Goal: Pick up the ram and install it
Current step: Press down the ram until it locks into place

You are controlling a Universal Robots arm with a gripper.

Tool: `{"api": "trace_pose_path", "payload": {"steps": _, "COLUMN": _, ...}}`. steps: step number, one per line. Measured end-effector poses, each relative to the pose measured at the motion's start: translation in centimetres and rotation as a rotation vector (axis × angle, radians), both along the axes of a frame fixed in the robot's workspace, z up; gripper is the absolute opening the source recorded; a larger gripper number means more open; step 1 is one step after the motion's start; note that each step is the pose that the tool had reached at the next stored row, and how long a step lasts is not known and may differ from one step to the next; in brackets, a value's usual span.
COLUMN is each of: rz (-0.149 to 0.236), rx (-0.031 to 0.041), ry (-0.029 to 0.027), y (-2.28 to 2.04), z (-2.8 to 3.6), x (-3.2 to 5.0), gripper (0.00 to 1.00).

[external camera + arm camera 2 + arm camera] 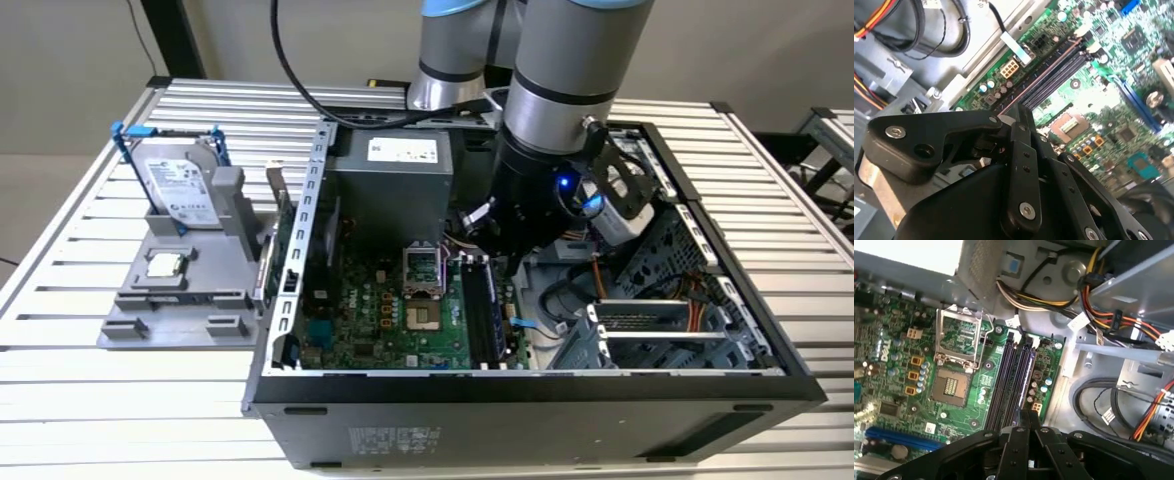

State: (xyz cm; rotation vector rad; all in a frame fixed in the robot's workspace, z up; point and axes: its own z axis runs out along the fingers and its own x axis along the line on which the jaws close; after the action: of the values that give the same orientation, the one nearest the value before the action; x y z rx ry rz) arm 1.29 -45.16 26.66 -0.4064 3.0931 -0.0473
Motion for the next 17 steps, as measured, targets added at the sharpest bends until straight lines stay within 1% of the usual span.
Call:
{"api": "trace_pose_path", "payload": {"steps": 4, "rz": 0.072, "rx": 0.0, "ry": -0.0058, "y": 0.0, "z": 0.0, "x": 0.0, "gripper": 0.0}}
{"api": "trace_pose_path", "payload": {"steps": 12, "rz": 0.219, "rx": 0.0003, "ry": -0.0132, "y": 0.0, "z": -0.04, "x": 0.0, "gripper": 0.0}}
{"api": "trace_pose_path", "payload": {"steps": 15, "rz": 0.272, "rx": 0.0006, "ry": -0.0176, "y": 0.0, "z": -0.1, "x": 0.0, "gripper": 0.0}}
{"api": "trace_pose_path", "payload": {"steps": 17, "rz": 0.309, "rx": 0.0029, "ry": -0.0202, "y": 0.0, "z": -0.19, "x": 0.01, "gripper": 0.0}}
